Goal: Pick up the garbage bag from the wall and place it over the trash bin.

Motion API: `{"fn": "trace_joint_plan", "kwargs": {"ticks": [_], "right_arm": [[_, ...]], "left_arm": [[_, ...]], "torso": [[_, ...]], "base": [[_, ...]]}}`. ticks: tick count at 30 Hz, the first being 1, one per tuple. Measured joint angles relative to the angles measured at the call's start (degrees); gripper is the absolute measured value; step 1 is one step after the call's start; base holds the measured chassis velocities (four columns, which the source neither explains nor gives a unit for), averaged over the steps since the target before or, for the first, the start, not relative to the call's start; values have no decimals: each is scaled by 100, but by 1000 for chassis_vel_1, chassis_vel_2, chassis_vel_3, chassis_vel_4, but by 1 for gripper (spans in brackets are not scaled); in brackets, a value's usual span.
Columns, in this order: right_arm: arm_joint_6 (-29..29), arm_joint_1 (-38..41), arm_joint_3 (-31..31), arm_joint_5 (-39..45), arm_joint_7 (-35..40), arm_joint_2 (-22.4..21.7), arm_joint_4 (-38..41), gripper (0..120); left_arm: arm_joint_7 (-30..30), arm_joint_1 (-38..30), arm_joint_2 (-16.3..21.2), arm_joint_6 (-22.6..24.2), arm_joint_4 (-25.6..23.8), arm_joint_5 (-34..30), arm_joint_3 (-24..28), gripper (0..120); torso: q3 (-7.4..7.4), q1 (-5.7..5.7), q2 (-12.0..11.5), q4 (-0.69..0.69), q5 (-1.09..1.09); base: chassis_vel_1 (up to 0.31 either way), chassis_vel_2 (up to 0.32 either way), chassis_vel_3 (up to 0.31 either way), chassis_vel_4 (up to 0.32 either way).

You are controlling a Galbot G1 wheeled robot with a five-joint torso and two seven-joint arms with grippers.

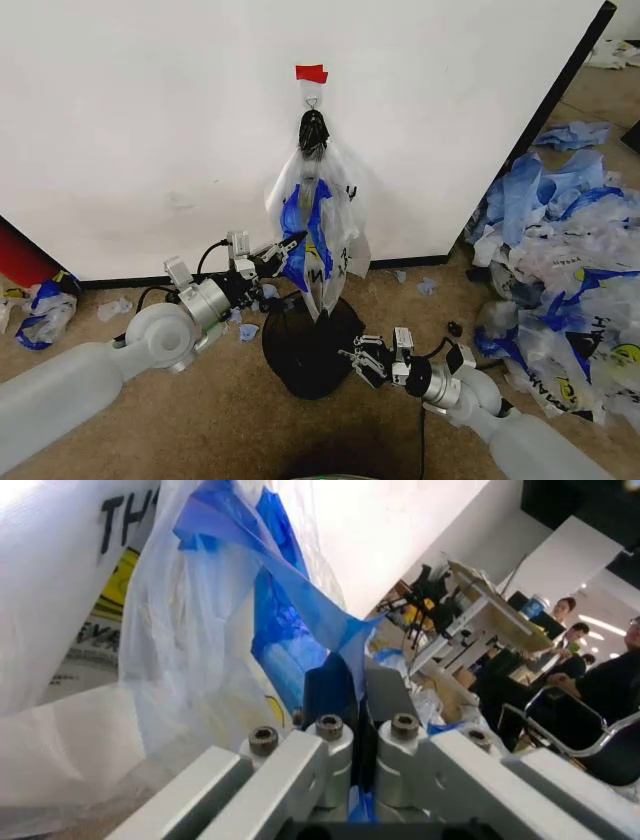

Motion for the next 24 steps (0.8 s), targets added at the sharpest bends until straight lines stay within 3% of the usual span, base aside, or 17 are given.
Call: {"fn": "trace_joint_plan", "kwargs": {"ticks": [3, 15, 17, 23, 24], "right_arm": [[66, -45, 70, -78, -1, -50, 25, 0], [233, -62, 686, 362, 69, -875, 328, 47], [228, -57, 731, 389, 59, -919, 334, 50], [123, -44, 985, 586, -80, -1235, 254, 77], [123, -44, 985, 586, -80, -1235, 254, 77]], "left_arm": [[-26, -6, 18, -15, -2, -5, -6, 0], [-149, 20, 47, -124, -64, -9, -82, 0], [-152, 19, 47, -128, -64, -9, -87, 0], [-230, 27, 47, -181, -75, 2, -167, 0], [-230, 27, 47, -181, -75, 2, -167, 0]], "torso": [[0, 0, 0, 0, 0], [0, 0, 0, 0, 0], [0, 0, 0, 0, 0], [0, 0, 0, 0, 0], [0, 0, 0, 0, 0]], "base": [[0, 0, 0, 0], [0, 0, 0, 0], [0, 0, 0, 0], [0, 0, 0, 0], [0, 0, 0, 0]]}}
